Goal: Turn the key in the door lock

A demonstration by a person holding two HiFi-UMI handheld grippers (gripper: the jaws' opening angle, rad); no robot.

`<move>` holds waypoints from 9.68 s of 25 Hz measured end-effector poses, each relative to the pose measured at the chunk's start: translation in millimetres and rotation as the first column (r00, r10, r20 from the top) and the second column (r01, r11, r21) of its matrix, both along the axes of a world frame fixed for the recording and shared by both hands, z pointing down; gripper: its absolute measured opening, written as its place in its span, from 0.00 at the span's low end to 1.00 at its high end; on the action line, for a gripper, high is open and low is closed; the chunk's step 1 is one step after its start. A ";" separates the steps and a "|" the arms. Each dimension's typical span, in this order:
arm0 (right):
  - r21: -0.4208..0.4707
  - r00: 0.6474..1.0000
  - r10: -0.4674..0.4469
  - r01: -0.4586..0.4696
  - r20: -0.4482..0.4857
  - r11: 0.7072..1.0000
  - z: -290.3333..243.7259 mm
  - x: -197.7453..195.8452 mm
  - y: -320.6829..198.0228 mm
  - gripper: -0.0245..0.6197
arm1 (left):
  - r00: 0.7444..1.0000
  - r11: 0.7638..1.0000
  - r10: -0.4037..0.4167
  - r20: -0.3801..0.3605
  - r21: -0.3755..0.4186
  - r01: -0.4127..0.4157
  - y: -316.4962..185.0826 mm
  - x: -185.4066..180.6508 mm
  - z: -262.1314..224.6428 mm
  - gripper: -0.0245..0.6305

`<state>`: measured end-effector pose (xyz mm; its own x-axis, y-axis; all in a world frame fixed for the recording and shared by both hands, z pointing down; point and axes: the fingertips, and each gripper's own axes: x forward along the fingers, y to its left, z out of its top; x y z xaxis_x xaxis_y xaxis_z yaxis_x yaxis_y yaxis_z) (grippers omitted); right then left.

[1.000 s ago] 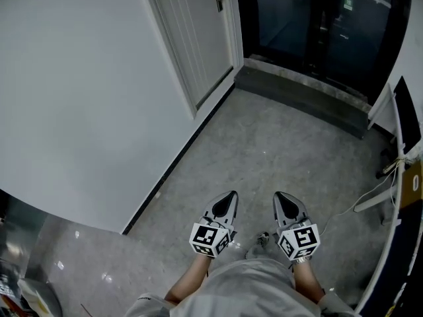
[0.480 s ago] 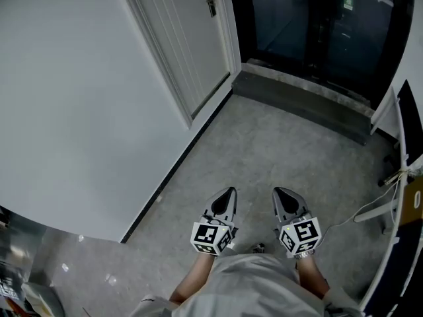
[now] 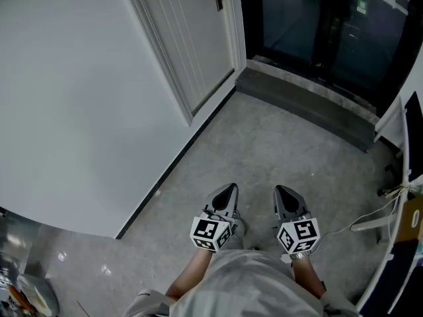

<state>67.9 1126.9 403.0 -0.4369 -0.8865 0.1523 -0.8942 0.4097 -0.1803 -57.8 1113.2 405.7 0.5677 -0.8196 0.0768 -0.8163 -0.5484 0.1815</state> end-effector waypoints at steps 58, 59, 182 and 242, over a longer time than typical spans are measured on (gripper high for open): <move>-0.018 0.999 -0.017 0.016 -0.041 1.000 8.3 18.9 -587.2 0.02 | 0.997 0.997 -0.071 0.017 0.016 0.070 -579.0 12.8 7.2 0.05; -0.017 0.999 -0.020 0.020 -0.042 1.000 7.7 25.3 -599.3 0.02 | 0.997 0.997 -0.071 0.016 0.020 0.070 -589.3 20.0 6.3 0.05; 0.215 0.766 -0.584 0.638 -0.267 0.739 -63.7 -24.4 -1494.1 0.02 | 0.770 0.770 -0.637 0.035 0.081 0.633 -1389.9 17.3 -21.4 0.05; 0.332 0.474 -0.057 0.693 -0.879 0.640 -75.5 -132.5 -1576.2 0.22 | 0.792 0.789 -0.607 0.068 0.170 0.590 -1432.3 -53.2 -44.4 0.05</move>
